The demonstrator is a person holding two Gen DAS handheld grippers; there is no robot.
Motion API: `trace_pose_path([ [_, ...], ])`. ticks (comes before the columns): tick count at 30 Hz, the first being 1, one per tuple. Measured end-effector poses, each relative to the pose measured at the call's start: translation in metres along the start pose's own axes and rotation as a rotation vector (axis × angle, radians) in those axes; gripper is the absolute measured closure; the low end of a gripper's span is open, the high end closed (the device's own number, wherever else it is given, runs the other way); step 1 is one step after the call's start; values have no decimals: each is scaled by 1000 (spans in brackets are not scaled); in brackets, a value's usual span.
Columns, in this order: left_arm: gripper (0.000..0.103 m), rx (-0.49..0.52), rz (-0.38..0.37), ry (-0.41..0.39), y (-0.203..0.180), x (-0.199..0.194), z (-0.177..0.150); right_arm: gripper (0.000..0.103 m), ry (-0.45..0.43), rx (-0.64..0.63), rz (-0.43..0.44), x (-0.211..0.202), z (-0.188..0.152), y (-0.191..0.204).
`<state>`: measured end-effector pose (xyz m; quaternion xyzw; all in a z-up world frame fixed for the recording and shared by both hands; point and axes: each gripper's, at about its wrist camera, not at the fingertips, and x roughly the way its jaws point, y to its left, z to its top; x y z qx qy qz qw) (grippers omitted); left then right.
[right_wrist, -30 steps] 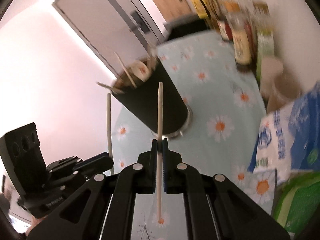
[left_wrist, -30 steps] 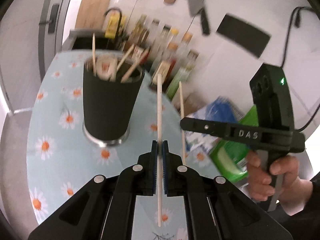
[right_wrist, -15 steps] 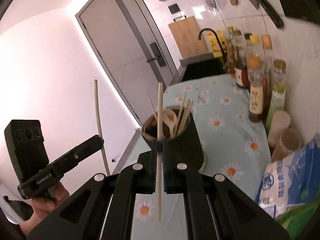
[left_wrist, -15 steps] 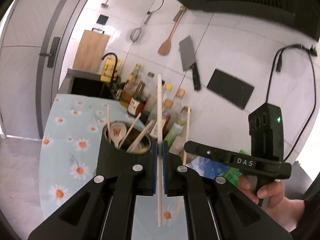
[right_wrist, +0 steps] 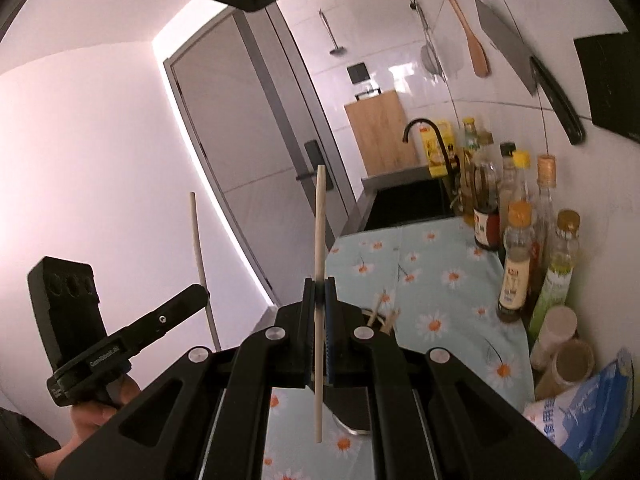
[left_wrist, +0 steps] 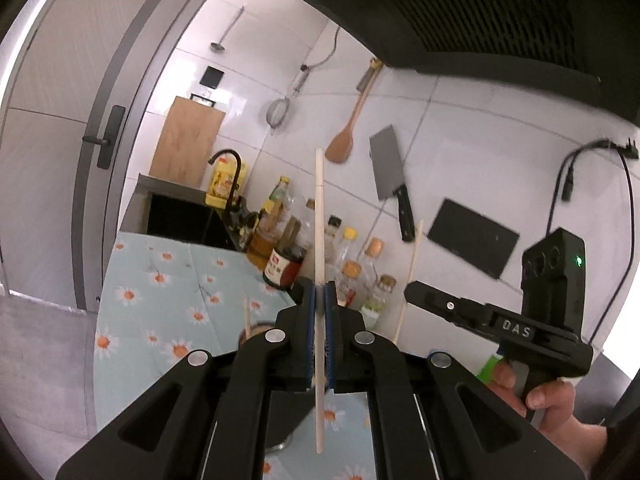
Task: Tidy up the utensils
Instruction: 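Lift both chopsticks upright over the black holder with both grippers, then open both grippers to drop the chopsticks into the holder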
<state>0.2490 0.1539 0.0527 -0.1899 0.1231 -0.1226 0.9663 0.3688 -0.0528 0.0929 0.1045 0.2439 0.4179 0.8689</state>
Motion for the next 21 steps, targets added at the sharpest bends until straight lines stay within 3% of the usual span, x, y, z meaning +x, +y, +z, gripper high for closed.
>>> trace_pose_path([
  [9, 100, 32, 19, -62, 4, 16, 19, 97, -97, -13, -9, 14, 27, -6],
  [21, 100, 89, 42, -69, 8, 52, 16, 97, -77, 12, -22, 47, 24, -16],
])
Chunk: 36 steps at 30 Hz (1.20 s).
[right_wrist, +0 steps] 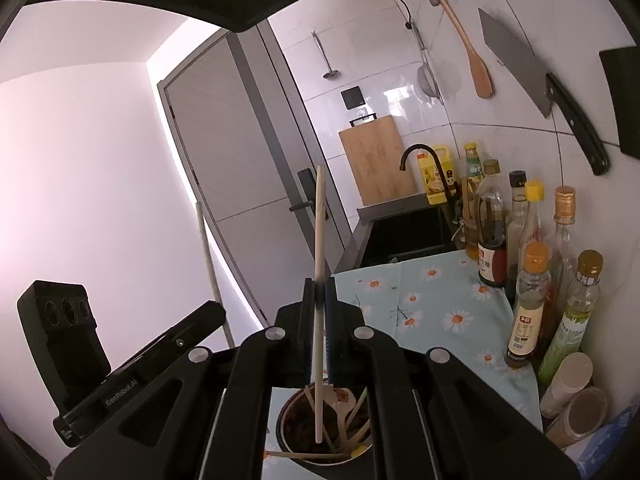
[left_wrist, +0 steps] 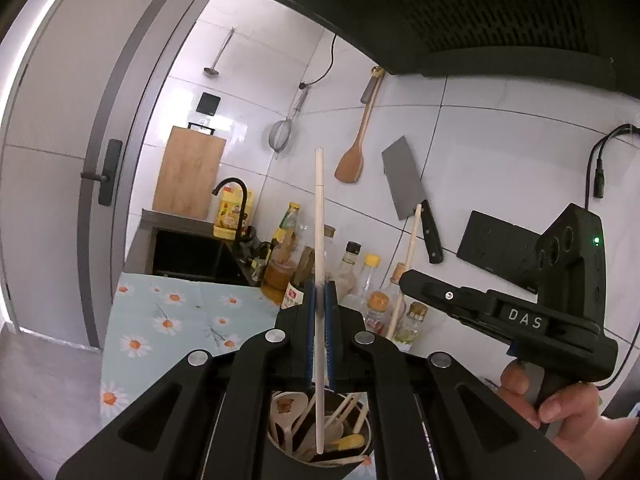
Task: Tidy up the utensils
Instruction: 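Open both grippers to drop the chopsticks into the holder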
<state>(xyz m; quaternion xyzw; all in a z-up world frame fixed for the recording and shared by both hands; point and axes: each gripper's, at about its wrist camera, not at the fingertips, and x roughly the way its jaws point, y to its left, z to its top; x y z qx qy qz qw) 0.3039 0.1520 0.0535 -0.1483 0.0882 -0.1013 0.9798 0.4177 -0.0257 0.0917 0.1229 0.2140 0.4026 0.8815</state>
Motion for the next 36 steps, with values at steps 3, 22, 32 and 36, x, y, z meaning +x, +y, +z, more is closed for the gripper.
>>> trace_pose_path([
  [3, 100, 7, 4, 1, 1, 7, -3, 97, 0, 7, -5, 4, -2, -3],
  [22, 99, 24, 7, 76, 7, 28, -31, 97, 21, 42, -20, 21, -26, -9],
  [32, 98, -13, 33, 98, 16, 26, -37, 90, 24, 18, -52, 20, -33, -5],
  [36, 98, -10, 35, 108, 15, 22, -38, 87, 17, 18, -57, 16, -31, -4],
])
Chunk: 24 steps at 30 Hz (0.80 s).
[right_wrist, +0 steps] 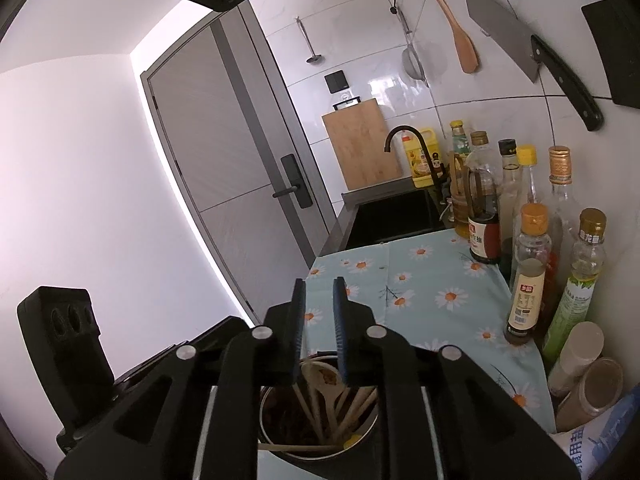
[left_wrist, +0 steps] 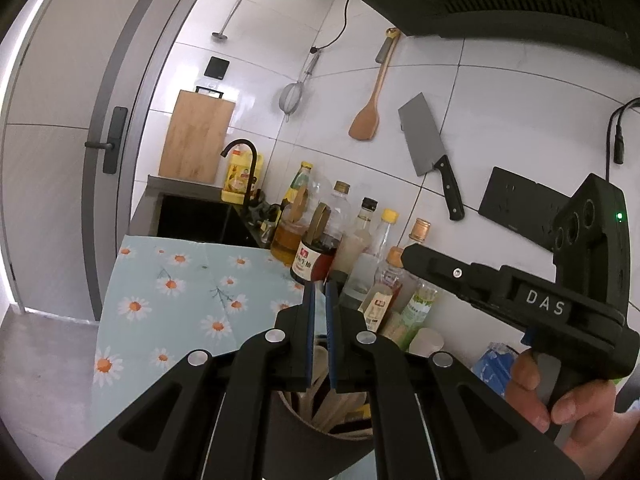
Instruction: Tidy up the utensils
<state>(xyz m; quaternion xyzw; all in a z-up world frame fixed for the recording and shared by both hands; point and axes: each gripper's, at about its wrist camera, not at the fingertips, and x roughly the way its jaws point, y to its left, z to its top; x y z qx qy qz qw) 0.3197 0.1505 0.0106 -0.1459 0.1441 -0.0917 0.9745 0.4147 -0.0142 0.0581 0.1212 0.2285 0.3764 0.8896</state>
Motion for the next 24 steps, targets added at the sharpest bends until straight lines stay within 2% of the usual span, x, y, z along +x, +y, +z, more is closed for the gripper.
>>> trace_pose_path([
  [7, 98, 1, 5, -7, -3, -11, -1, 84, -15, -17, -11, -15, 4, 6],
  [9, 81, -5, 3, -11, -4, -16, -2, 78, -18, -22, -19, -21, 5, 7],
  [15, 78, -5, 14, -8, -10, -31, -1, 76, -15, -31, -39, -41, 4, 7],
  [16, 78, 0, 17, -7, -12, -35, 0, 74, -15, -31, -41, -46, 4, 6],
  [17, 78, 5, 19, -9, -14, -37, 0, 66, -18, -28, -43, -50, 3, 5],
  [19, 77, 28, 32, -12, -21, -47, 0, 60, -19, -26, -39, -59, 1, 3],
  [21, 66, 44, 51, -10, -28, -56, -1, 57, -15, -26, -42, -67, -2, 1],
  [23, 63, 56, 66, -11, -34, -63, -3, 50, -14, -36, -41, -75, -7, 0],
  [24, 57, 57, 71, -10, -37, -68, -5, 49, -11, -41, -41, -79, -10, 0],
])
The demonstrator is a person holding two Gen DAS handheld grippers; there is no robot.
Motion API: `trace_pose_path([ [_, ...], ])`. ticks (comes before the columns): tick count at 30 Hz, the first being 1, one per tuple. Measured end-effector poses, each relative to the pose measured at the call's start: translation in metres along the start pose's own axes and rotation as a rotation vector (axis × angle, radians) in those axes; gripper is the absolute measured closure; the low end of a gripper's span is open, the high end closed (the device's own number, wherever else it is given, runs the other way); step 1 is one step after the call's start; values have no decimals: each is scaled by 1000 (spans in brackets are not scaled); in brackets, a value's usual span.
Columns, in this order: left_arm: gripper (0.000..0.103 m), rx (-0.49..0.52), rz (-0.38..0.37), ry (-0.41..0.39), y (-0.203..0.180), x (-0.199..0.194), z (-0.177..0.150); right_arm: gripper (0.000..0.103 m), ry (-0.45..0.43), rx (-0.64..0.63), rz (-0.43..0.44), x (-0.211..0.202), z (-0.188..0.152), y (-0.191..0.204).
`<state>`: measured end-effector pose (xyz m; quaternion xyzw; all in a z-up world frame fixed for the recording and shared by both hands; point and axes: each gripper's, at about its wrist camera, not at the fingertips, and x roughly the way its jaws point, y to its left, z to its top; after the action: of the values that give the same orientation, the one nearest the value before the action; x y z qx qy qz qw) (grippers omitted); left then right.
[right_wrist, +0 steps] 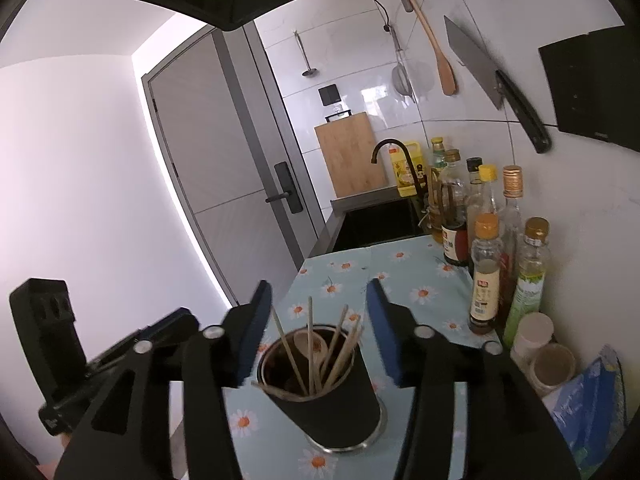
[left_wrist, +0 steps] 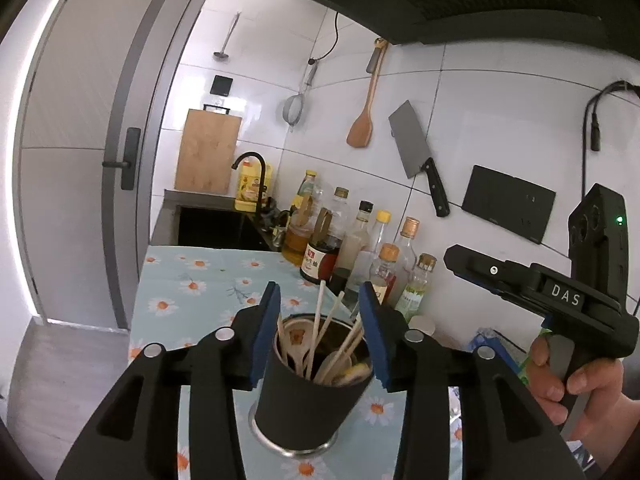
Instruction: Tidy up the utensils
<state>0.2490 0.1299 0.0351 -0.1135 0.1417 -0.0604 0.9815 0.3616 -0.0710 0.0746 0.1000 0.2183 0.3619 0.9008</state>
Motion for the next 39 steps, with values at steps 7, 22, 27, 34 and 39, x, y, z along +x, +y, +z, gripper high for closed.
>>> trace_pose_path([
  [7, 39, 41, 78, 15, -29, -34, -15, 24, 44, -10, 21, -32, -21, -7],
  [22, 7, 30, 202, 107, -101, -111, -70, 5, 104, -49, 22, -146, -76, -23],
  [27, 7, -15, 225, 135, -115, -129, -88, 5, 113, -62, 46, -168, -90, -24],
  [34, 7, -35, 270, 183, -130, -143, -105, 5, 135, -74, 78, -179, -106, -28],
  [39, 7, -48, 275, 199, -134, -145, -112, 5, 146, -71, 69, -186, -115, -31],
])
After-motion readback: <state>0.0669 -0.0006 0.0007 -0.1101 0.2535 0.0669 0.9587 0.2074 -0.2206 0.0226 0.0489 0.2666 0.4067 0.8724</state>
